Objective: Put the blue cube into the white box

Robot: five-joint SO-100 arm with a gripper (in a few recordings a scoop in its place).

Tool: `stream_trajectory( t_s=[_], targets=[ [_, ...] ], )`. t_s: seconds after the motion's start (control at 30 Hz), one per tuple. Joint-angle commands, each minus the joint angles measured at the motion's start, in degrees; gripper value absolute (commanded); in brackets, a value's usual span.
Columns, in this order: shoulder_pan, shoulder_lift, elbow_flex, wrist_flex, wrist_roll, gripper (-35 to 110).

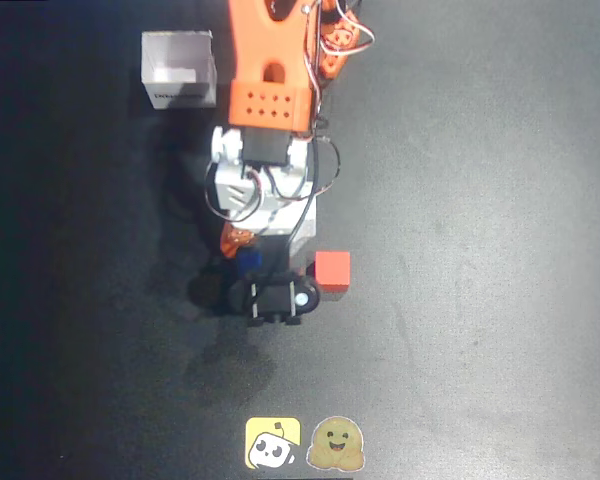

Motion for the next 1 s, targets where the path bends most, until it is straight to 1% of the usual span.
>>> stream_trajectory(
  t_s=[0.0,0.2,0.3,0.37,0.6,0.7,0.8,0.97],
  targets=[
    [-0.4,-1.5,-2.9,-1.6,0.4,24],
    [0.0,-4.4,-3.0,-6.1,0.4,23],
    [0.4,-5.9,-3.8,-6.5,0.4,14],
    [0.7,-6.4,-4.2,-6.5,0.4,1],
    [1.8,-6.2,-4.7,-5.0,1.8,0],
    [3.0,-1.9,-4.7,0.4,3.0,0],
    [4.7,4.4,-6.3,9.9,5.4,0],
    [8.4,13.7,-11.9,29.0,17.7,0]
  ],
)
